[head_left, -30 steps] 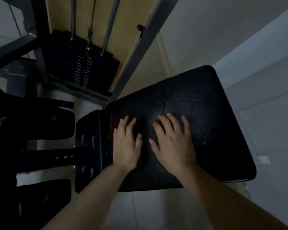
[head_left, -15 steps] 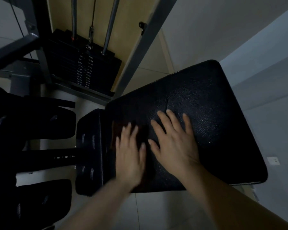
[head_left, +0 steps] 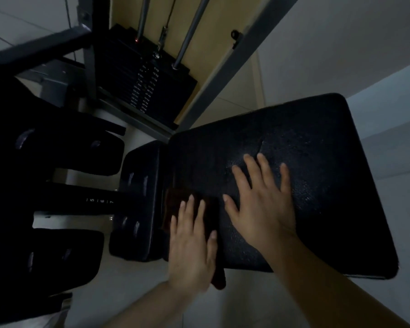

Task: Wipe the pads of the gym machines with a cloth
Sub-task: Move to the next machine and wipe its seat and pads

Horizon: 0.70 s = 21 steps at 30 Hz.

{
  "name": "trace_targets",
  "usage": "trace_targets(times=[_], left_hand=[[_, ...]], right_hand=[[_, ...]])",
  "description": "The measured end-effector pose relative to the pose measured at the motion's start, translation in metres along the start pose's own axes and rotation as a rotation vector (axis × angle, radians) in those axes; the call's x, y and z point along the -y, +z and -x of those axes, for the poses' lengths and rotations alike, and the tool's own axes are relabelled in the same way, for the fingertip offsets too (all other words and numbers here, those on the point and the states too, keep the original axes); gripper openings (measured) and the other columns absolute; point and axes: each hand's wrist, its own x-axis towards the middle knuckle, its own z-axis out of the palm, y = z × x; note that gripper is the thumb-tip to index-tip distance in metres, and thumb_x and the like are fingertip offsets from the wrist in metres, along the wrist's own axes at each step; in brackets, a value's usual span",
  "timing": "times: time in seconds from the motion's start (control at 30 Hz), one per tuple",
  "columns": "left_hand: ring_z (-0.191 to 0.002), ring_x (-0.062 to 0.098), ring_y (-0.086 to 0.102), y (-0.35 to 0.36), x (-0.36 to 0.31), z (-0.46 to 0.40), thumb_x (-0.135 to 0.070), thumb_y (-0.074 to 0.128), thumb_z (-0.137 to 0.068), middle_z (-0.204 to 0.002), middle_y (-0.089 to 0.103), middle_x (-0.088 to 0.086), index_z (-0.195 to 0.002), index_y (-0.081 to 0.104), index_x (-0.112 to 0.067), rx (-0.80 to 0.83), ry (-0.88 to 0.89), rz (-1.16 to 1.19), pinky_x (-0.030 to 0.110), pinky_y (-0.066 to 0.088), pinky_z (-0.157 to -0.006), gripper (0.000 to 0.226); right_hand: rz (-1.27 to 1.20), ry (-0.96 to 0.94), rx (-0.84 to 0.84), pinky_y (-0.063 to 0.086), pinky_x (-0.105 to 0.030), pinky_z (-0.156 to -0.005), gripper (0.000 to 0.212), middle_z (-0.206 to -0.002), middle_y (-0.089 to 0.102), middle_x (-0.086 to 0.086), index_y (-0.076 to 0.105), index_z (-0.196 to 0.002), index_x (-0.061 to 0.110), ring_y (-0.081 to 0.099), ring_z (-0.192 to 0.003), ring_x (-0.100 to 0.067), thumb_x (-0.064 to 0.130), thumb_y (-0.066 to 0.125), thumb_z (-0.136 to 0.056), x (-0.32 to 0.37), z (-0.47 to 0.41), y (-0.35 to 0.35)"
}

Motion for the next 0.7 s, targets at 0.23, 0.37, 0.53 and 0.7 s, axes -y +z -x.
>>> trace_targets(times=[0.23,0.37,0.53,0.7], left_hand=[[-0.147,0.023,0.000,-0.026,0.011,-0.160,-0.043,0.027,-0.100,-0.161,0.002,0.004,-0.152,0.009,-0.023,0.003,-0.172,-0.030,0.044,0.003,-0.119,0.059],[-0.147,0.022,0.002,-0.024,0.024,-0.157,-0.048,0.028,-0.099,-0.161,0.003,0.002,-0.152,0.012,-0.026,-0.020,-0.188,-0.023,0.045,0.005,-0.119,0.059],[-0.146,0.009,-0.009,-0.010,0.024,-0.027,-0.052,0.013,-0.094,-0.158,-0.005,-0.010,-0.148,0.001,-0.037,-0.047,-0.073,0.016,0.036,0.000,-0.118,0.057],[-0.144,0.010,-0.010,-0.016,0.022,-0.056,-0.050,0.015,-0.097,-0.157,-0.007,-0.007,-0.150,0.004,-0.027,-0.020,-0.033,-0.016,0.032,-0.003,-0.118,0.059]], right_hand=[[0.060,-0.008,0.038,0.013,-0.059,-0.109,0.063,-0.147,0.041,-0.014,0.052,-0.135,0.016,0.032,-0.138,-0.034,0.052,0.039,-0.085,0.003,-0.003,-0.002],[0.074,0.002,0.054,0.013,-0.059,-0.110,0.064,-0.147,0.041,-0.012,0.051,-0.135,0.017,0.031,-0.139,-0.032,0.054,0.037,-0.084,0.004,-0.002,-0.003],[0.058,-0.010,0.043,0.015,-0.060,-0.109,0.066,-0.146,0.042,-0.015,0.053,-0.134,0.014,0.033,-0.137,-0.035,0.052,0.030,-0.084,0.004,0.000,0.000],[0.038,-0.016,0.028,0.016,-0.061,-0.108,0.068,-0.144,0.044,-0.017,0.054,-0.133,0.011,0.036,-0.136,-0.037,0.052,0.032,-0.084,0.005,0.000,0.001]])
